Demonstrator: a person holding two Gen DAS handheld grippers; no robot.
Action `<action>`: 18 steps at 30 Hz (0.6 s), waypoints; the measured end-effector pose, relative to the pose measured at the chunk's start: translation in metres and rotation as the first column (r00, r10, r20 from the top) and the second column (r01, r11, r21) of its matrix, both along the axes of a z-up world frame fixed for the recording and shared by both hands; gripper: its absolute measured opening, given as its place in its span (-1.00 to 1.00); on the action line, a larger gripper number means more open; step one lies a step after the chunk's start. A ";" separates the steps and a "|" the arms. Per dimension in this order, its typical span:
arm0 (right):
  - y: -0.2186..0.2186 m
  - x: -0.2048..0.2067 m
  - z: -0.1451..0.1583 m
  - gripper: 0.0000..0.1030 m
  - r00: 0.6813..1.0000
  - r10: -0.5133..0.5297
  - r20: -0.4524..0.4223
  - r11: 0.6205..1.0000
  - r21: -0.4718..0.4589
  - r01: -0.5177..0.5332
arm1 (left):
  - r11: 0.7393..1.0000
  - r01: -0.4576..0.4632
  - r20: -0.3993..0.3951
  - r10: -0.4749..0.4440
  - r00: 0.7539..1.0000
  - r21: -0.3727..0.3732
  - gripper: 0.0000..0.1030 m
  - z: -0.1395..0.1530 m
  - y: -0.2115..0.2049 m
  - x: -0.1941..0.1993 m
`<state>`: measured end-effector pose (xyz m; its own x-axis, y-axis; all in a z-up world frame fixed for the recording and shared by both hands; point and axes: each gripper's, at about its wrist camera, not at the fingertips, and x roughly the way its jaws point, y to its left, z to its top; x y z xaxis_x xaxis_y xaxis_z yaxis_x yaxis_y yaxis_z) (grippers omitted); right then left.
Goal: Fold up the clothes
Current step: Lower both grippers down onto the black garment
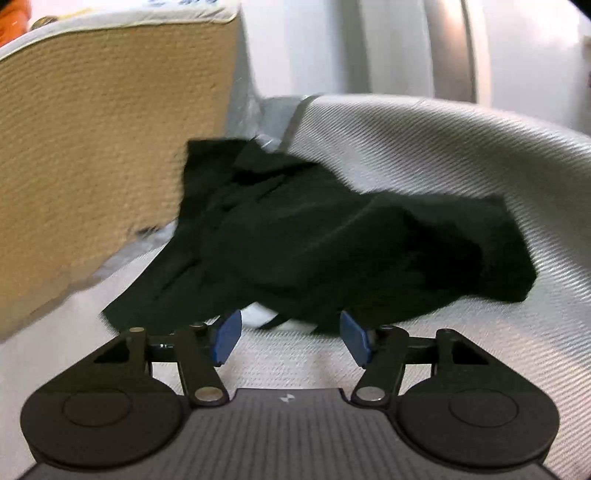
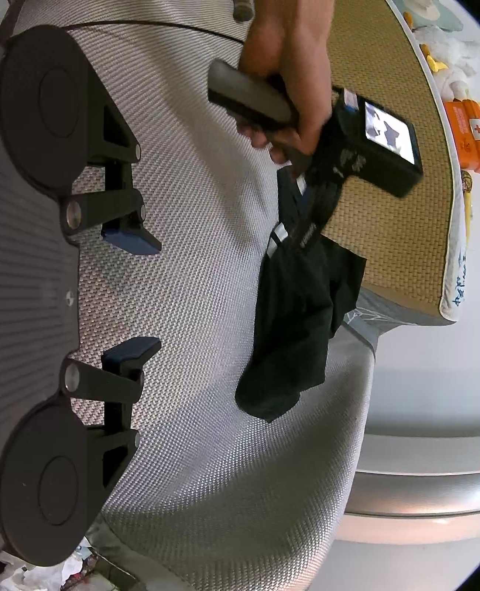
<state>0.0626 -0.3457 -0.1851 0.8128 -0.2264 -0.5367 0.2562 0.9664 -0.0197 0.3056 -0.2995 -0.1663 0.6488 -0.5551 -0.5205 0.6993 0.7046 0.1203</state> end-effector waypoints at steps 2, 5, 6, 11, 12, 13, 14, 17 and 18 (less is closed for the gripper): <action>-0.001 0.001 0.000 0.04 1.000 0.002 -0.002 1.000 -0.001 -0.002 | 0.999 0.043 0.034 -0.043 0.999 -0.027 0.35 0.002 -0.006 -0.002; -0.001 0.001 0.000 0.04 1.000 0.004 -0.005 1.000 0.001 -0.004 | 0.998 0.053 0.050 -0.052 0.997 -0.025 0.41 0.003 -0.015 -0.003; -0.001 0.001 0.001 0.04 1.000 0.006 0.000 1.000 0.004 -0.006 | 0.998 0.063 0.046 -0.062 0.997 -0.025 0.41 0.002 -0.018 -0.003; 0.002 -0.001 0.001 0.04 1.000 0.019 -0.009 1.000 0.001 -0.019 | 0.995 0.097 0.046 -0.098 0.994 0.026 0.56 -0.003 -0.036 0.002; 0.003 -0.001 0.001 0.04 1.000 0.021 -0.012 1.000 -0.001 -0.021 | 0.995 0.095 0.051 -0.096 0.994 0.023 0.58 -0.004 -0.038 0.003; 0.004 0.000 0.001 0.04 1.000 0.022 -0.012 1.000 -0.002 -0.022 | 0.995 0.098 0.061 -0.099 0.993 0.021 0.64 -0.004 -0.039 0.003; 0.004 -0.001 0.001 0.04 1.000 0.024 -0.010 1.000 -0.002 -0.024 | 0.994 0.108 0.075 -0.109 0.991 0.021 0.75 -0.004 -0.041 0.003; 0.003 -0.001 0.002 0.04 1.000 0.018 -0.001 1.000 0.003 -0.018 | 0.993 0.112 0.115 -0.116 0.987 0.038 0.96 -0.003 -0.049 0.002; 0.002 -0.002 0.002 0.04 1.000 0.013 -0.003 1.000 0.006 -0.013 | 0.992 0.116 0.119 -0.120 0.986 0.044 0.96 -0.004 -0.051 0.002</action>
<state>0.0609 -0.3433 -0.1828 0.8138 -0.2127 -0.5408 0.2434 0.9698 -0.0150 0.3077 -0.3504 -0.1701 0.6394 -0.6135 -0.4635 0.7559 0.6116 0.2335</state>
